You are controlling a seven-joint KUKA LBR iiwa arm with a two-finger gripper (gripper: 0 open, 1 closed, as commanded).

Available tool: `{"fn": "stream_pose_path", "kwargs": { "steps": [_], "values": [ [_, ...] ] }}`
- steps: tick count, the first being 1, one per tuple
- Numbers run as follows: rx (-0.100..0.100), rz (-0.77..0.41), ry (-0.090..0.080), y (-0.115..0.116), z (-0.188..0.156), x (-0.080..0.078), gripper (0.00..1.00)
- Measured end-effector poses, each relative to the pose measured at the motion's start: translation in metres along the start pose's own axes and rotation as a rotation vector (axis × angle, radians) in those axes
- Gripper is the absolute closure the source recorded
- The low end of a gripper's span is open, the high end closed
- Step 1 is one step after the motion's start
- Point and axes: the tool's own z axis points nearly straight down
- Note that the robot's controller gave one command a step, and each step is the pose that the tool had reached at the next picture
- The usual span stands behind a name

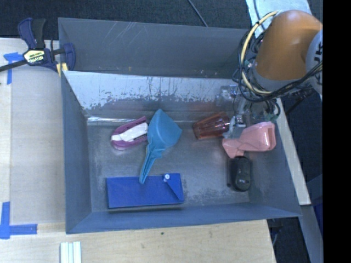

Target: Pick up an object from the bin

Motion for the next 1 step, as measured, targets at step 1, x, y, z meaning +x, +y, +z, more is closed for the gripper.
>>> {"fn": "stream_pose_path", "kwargs": {
  "steps": [1],
  "values": [
    [0.000, 0.000, 0.000, 0.0000, 0.0000, 0.0000, 0.00]
  ]
}}
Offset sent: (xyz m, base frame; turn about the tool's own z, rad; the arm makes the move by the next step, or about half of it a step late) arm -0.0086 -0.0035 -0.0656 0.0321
